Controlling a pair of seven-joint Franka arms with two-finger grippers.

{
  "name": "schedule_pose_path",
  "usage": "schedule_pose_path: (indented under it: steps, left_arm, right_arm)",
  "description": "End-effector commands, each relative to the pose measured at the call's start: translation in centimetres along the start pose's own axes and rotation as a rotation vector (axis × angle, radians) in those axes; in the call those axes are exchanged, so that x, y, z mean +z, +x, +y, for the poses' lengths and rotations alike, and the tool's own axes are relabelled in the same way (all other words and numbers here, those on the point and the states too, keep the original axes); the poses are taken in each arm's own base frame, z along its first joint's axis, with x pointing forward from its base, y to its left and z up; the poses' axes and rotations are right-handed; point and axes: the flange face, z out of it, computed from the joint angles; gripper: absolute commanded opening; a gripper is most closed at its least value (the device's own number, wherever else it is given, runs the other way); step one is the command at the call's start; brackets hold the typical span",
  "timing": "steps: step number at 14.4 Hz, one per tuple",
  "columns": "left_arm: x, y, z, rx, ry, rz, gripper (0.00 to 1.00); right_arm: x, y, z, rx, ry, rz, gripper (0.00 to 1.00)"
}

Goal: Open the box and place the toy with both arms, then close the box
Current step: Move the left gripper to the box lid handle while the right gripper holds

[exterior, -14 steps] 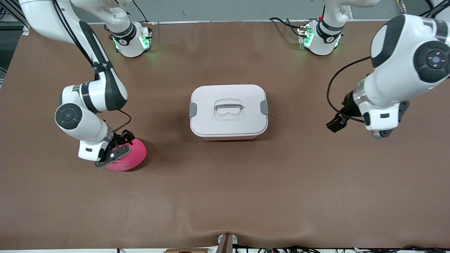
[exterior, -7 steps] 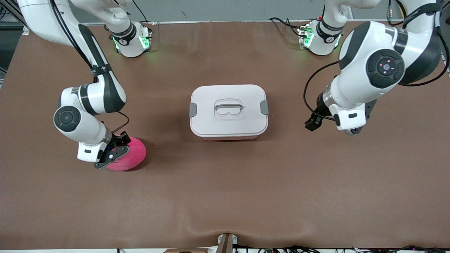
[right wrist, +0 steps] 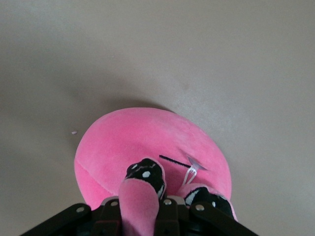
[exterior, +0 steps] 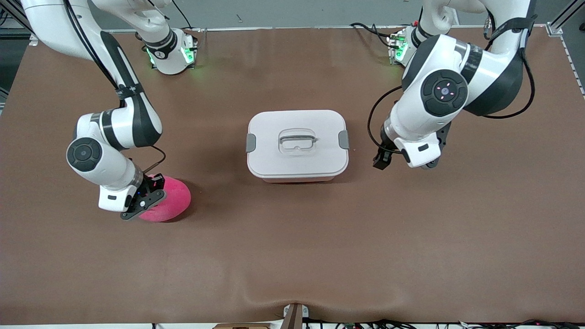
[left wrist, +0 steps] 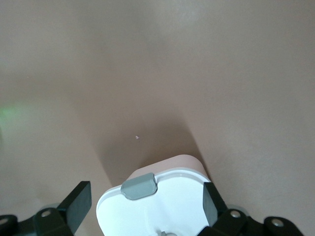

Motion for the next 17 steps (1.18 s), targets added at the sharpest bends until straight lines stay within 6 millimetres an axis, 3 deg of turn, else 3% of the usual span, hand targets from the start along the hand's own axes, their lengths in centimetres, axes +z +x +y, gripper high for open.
schedule_pose_path:
  steps: [1,5,7,10,15,17]
  left_arm:
    - [0.1,-2.2,0.9,-0.043,-0.035,0.007,1.00]
    - [1.2,-3.7,1.8,-0.139,-0.062,-0.003,1.00]
    - [1.6,-5.4,2.2,-0.166,-0.086,-0.007,1.00]
    - [2.2,-6.0,2.5,-0.203,-0.087,-0.014,1.00]
    - [4.9,-10.4,3.4,-0.284,-0.103,-0.016,1.00]
    - [6.4,-12.7,3.4,-0.294,-0.100,-0.009,1.00]
  right_arm:
    - [-1.3,0.0,0.8,-0.066,-0.026,0.013,0.00]
    - [-3.3,0.6,1.7,-0.152,-0.050,0.044,0.00]
    - [-4.5,0.7,1.4,-0.206,-0.062,0.057,0.00]
    - [-6.3,0.7,1.2,-0.333,-0.089,0.068,0.00]
    - [-7.6,1.8,-0.1,-0.475,-0.196,0.007,0.00]
    - [-9.3,2.4,-0.3,-0.502,-0.222,-0.036,0.00]
